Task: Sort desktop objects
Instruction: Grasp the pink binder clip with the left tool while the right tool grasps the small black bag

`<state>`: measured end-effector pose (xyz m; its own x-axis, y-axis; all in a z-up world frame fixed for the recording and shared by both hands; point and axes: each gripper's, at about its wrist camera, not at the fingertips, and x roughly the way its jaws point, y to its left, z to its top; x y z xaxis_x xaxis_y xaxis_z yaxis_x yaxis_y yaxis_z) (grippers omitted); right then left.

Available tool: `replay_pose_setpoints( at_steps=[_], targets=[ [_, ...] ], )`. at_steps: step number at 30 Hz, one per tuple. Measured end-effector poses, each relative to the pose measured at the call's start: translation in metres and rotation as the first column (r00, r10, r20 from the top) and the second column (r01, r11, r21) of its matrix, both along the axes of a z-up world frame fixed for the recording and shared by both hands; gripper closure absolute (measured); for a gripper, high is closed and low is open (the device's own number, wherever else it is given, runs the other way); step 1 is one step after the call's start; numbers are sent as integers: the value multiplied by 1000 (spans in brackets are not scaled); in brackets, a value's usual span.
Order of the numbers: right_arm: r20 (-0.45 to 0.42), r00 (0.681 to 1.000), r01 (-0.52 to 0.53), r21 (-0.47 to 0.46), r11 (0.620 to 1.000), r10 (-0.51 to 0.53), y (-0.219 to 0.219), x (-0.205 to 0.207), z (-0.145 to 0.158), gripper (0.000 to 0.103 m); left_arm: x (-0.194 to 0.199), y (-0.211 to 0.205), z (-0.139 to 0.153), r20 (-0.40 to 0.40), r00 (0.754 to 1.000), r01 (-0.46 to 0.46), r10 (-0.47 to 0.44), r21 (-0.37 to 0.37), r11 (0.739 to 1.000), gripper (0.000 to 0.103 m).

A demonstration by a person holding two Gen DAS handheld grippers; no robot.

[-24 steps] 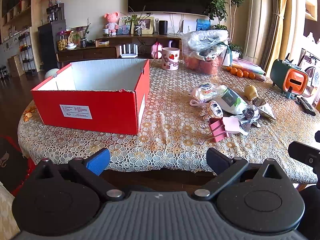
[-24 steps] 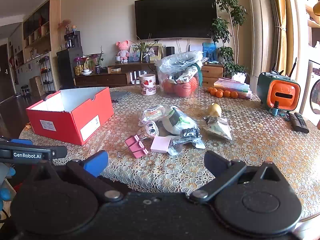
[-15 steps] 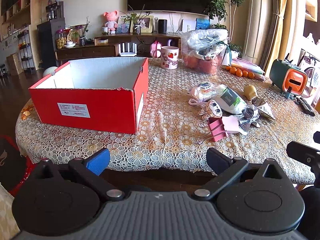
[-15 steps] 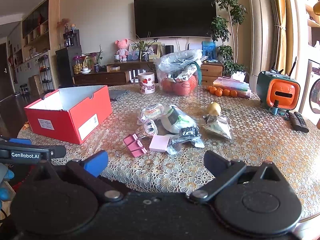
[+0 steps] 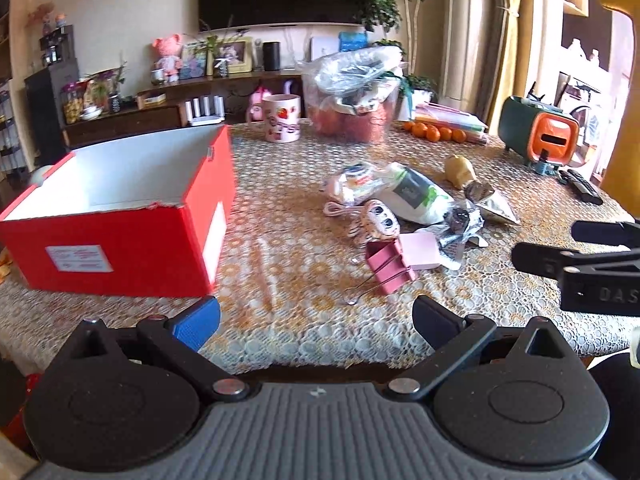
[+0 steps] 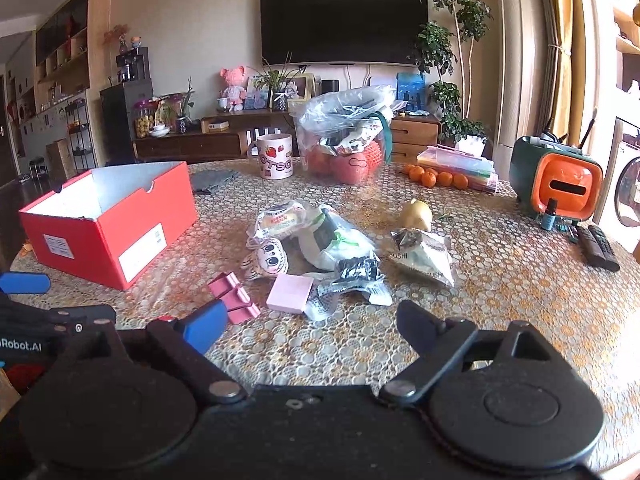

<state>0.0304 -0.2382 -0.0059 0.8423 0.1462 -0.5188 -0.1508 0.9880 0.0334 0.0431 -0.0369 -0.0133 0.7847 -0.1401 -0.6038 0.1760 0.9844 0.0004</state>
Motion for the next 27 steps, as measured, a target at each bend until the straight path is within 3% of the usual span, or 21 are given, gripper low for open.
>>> replay_pose_setpoints(
  at_steps=[6,20,24,26,27],
  targets=[
    [-19,1000,14,-41,999,-14,-9,37,-8,14,28,-24,-10,0,999,42,-42,-2,999,0],
    [-113,993,18,-57,998,-25,-23,108,-35,30,73,-54,-36,-37,998,60,-59,31,998,4],
    [-126,992,10,-55,998,-16,-23,119,-39,30,80,-59,-40,-46,997,65,-64,29,997,13],
    [-129,992,8,-57,998,-16,-23,124,-41,31,85,-62,-43,-56,996,66,-64,39,997,21],
    [-132,991,8,-57,998,-15,-23,126,-42,32,87,-62,-45,-64,996,65,-62,37,997,30]
  ],
)
